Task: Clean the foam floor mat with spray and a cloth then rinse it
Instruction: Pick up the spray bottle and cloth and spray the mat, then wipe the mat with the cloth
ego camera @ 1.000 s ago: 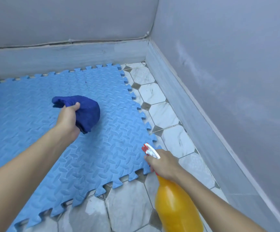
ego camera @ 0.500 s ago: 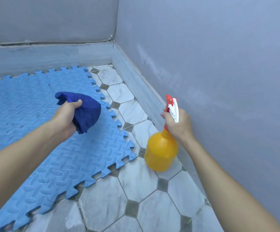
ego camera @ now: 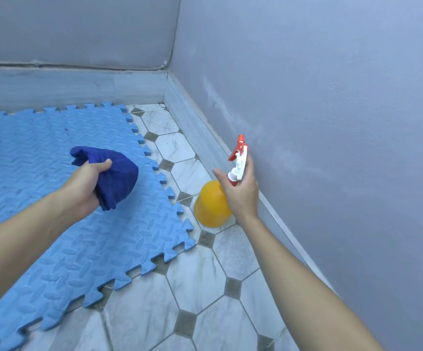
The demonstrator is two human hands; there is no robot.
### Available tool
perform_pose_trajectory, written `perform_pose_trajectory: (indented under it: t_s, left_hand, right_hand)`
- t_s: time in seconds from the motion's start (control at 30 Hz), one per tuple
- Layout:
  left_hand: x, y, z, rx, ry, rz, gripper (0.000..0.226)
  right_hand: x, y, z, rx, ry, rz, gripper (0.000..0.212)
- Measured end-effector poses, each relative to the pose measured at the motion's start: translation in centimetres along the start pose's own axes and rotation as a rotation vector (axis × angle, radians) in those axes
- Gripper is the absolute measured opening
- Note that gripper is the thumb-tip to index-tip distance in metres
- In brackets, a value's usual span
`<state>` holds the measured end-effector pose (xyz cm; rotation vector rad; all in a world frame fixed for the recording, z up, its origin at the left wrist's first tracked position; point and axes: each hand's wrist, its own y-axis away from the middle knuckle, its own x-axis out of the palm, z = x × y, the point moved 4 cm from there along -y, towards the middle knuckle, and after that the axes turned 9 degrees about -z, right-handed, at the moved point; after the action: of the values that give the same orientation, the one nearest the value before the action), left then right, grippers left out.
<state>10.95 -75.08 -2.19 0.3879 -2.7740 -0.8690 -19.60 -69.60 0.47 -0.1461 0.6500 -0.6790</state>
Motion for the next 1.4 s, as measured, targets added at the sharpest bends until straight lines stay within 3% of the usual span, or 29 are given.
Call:
perform_pose_trajectory:
  t_s: [0.07, 0.2, 0.3, 0.4, 0.53, 0.63, 0.73, 0.83, 0.93, 0.97, 1.0, 1.07, 1.2, 1.3, 1.33, 1.4]
  left_hand:
    - [-0.5, 0.3, -0.2, 0.004, 0.001, -0.016, 0.018]
    - [-2.8, 0.4, -2.0, 0.121, -0.058, -0.076, 0.033]
    - [-5.7, -0.1, -3.8, 0.265, -0.211, -0.166, 0.042]
    - [-10.0, -0.5, -5.7, 0.438, -0.271, -0.288, 0.040]
    - [-17.4, -2.6, -7.9, 0.525, -0.227, -0.434, 0.044]
    - [-21.4, -5.6, -6.1, 0.268, 0.055, -0.384, 0.047]
    - [-22.3, -6.7, -2.3, -0.014, 0.235, -0.292, 0.034]
    - [-23.4, -7.8, 1.1, -0.065, -0.085, -0.453, 0.014]
    - [-24.9, -8.7, 1.5, 0.317, -0.786, -0.841, 0.053]
    - [-24.5, -8.8, 1.5, 0.496, -0.968, -0.870, 0.064]
    - [-23.4, -9.1, 1.8, 0.646, -1.122, -0.810, 0.069]
    - [-20.8, -10.1, 3.9, 0.764, -1.391, -0.522, 0.068]
    - [-18.1, -8.7, 8.7, 0.676, -1.570, -0.217, 0.065]
    - [-19.1, -7.5, 8.9, 0.783, -1.675, 0.032, 0.062]
    - [-20.2, -8.2, 7.8, 0.782, -1.700, 0.044, 0.063]
    - [-23.0, -11.2, 5.0, 0.709, -1.670, -0.100, 0.068]
  right_hand:
    - [-1.3, 0.4, 1.4, -0.073, -0.030, -0.100, 0.086]
    - [-2.3, 0.0, 7.9, -0.435, -0.106, -0.289, 0.076]
    - [1.0, 0.3, 12.0, -0.619, -0.151, -0.240, 0.066]
    - [7.9, 1.8, 13.3, -0.659, -0.093, -0.003, 0.065]
    - [19.3, 4.9, 10.0, -0.556, 0.286, 0.636, 0.073]
    - [24.9, 7.4, 6.5, -0.515, 0.533, 0.924, 0.077]
    - [26.9, 9.6, 3.7, -0.527, 0.626, 0.929, 0.072]
    - [27.1, 11.0, 2.2, -0.623, 0.622, 0.767, 0.075]
    - [27.3, 11.1, 1.7, -0.652, 0.569, 0.678, 0.069]
    - [27.3, 11.0, 1.7, -0.650, 0.562, 0.663, 0.067]
    - [27.3, 11.1, 1.7, -0.641, 0.551, 0.655, 0.066]
    - [27.3, 11.1, 2.1, -0.612, 0.531, 0.661, 0.067]
    - [27.1, 9.7, 4.2, -0.470, 0.608, 0.891, 0.071]
    - [26.5, 8.4, 6.3, -0.367, 0.771, 1.138, 0.077]
    - [26.4, 7.9, 7.0, -0.365, 0.825, 1.194, 0.080]
    - [26.3, 7.2, 8.0, -0.405, 0.899, 1.267, 0.080]
